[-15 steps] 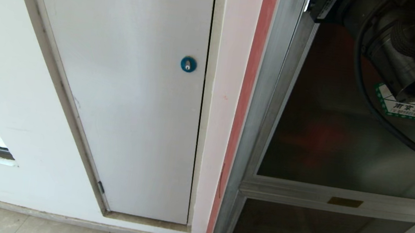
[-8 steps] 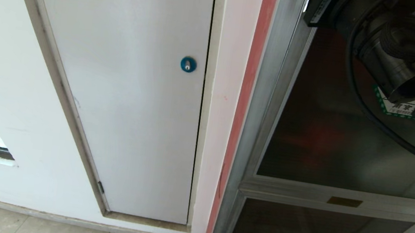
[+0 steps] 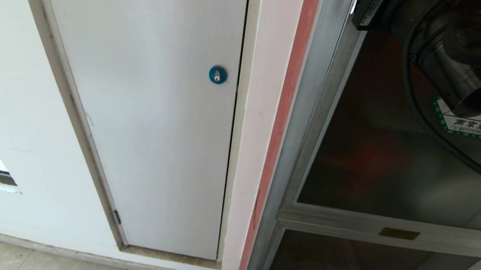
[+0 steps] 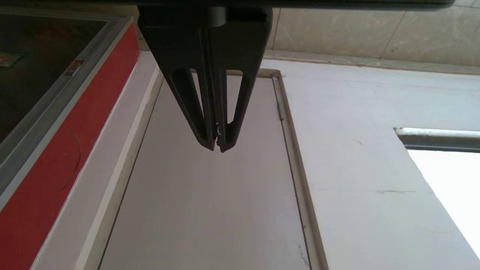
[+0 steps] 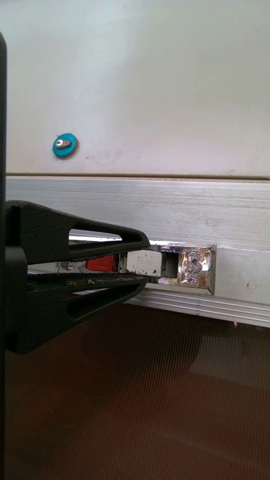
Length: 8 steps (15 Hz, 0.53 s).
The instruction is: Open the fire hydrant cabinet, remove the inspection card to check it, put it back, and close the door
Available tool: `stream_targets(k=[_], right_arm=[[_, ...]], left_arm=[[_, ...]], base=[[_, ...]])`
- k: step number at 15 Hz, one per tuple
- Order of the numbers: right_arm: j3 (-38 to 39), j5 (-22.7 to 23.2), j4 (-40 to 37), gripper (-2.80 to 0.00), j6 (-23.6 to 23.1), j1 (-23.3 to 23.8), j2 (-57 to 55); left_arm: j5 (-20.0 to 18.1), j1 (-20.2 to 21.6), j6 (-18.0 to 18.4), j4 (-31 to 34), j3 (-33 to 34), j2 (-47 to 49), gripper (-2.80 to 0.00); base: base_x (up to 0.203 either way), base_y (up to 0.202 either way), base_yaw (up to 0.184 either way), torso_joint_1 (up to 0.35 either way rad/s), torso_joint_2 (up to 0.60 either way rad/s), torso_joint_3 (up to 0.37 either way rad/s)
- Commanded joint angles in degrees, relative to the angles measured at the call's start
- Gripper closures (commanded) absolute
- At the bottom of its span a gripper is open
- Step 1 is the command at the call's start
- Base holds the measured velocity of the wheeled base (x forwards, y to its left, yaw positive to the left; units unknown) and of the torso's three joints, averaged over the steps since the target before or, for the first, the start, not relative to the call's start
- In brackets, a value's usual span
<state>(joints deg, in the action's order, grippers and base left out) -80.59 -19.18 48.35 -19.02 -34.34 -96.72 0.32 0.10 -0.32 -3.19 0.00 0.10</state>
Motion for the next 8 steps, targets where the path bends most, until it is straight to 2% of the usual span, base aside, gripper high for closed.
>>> stream_targets(k=[1,8], right_arm=[[0.15,-0.07,0.34,0.00,-0.14,-0.11,0.46],[0.44,-0.25,0.17,0.00,-0.14,-1.78,2.49]], left_arm=[[0.03,-0.01,-0.03,-0.06,1.14,0.08,0.00],[0.03,-0.01,-0.03,-0.06,1.14,0.08,0.00]], base=[[0.000,0.000,0.000,0.000,0.00,0.000],[0.000,0.000,0.000,0.000,0.00,0.000]])
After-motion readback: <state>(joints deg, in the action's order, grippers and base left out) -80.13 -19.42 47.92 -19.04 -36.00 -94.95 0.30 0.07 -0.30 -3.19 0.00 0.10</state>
